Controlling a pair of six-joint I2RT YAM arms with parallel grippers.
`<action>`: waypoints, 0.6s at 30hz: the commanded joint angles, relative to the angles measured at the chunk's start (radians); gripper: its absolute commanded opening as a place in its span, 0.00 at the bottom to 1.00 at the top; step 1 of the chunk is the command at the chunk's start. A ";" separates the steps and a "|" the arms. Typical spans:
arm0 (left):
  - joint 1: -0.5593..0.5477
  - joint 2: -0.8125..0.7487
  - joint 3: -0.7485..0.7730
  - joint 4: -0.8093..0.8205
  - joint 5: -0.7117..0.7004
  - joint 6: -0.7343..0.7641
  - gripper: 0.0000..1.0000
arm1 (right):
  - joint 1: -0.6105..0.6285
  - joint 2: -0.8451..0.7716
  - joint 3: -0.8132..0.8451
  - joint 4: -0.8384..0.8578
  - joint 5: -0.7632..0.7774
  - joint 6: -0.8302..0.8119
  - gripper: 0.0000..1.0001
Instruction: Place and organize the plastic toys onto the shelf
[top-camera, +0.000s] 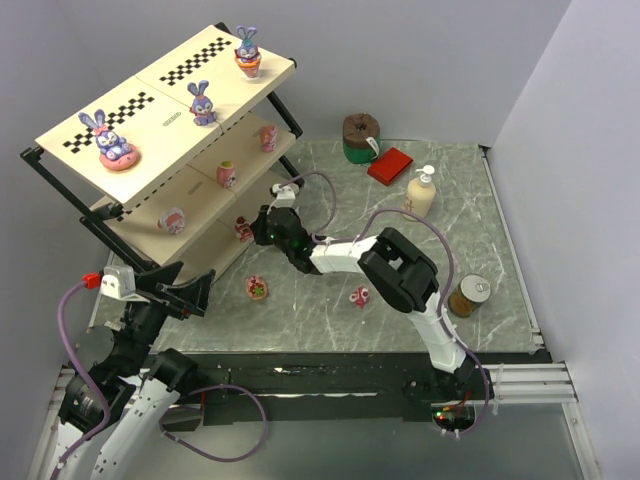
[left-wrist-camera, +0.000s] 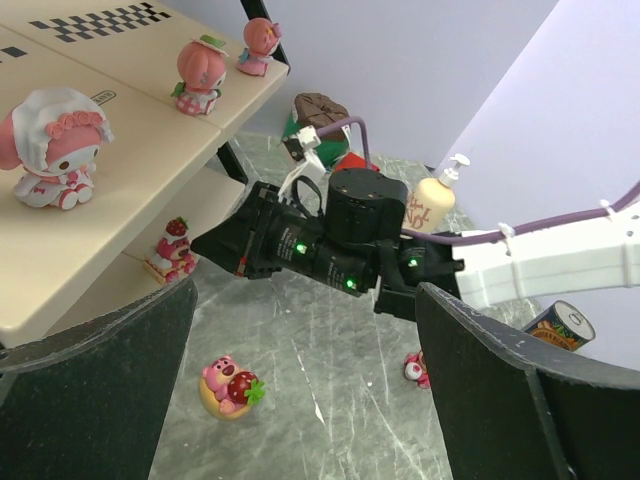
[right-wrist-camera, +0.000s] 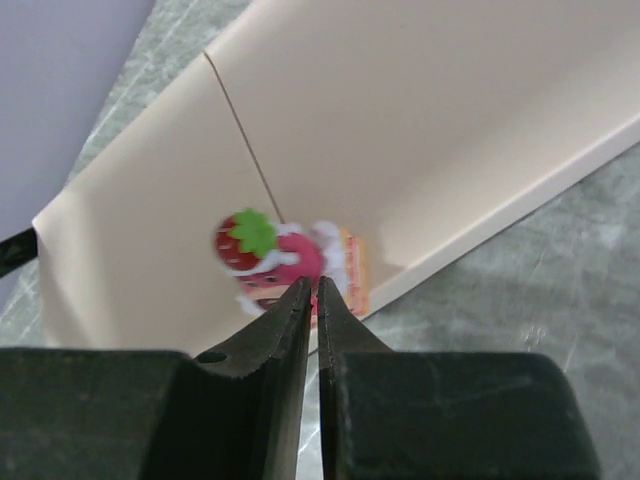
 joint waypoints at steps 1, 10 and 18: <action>-0.001 -0.064 0.010 0.026 -0.002 -0.002 0.96 | -0.029 0.039 0.061 -0.004 -0.058 0.009 0.14; 0.000 -0.064 0.011 0.024 -0.004 -0.002 0.97 | -0.048 0.104 0.159 -0.046 -0.129 0.020 0.14; 0.000 -0.059 0.011 0.024 -0.004 0.000 0.97 | -0.048 0.033 0.055 -0.006 -0.067 0.066 0.13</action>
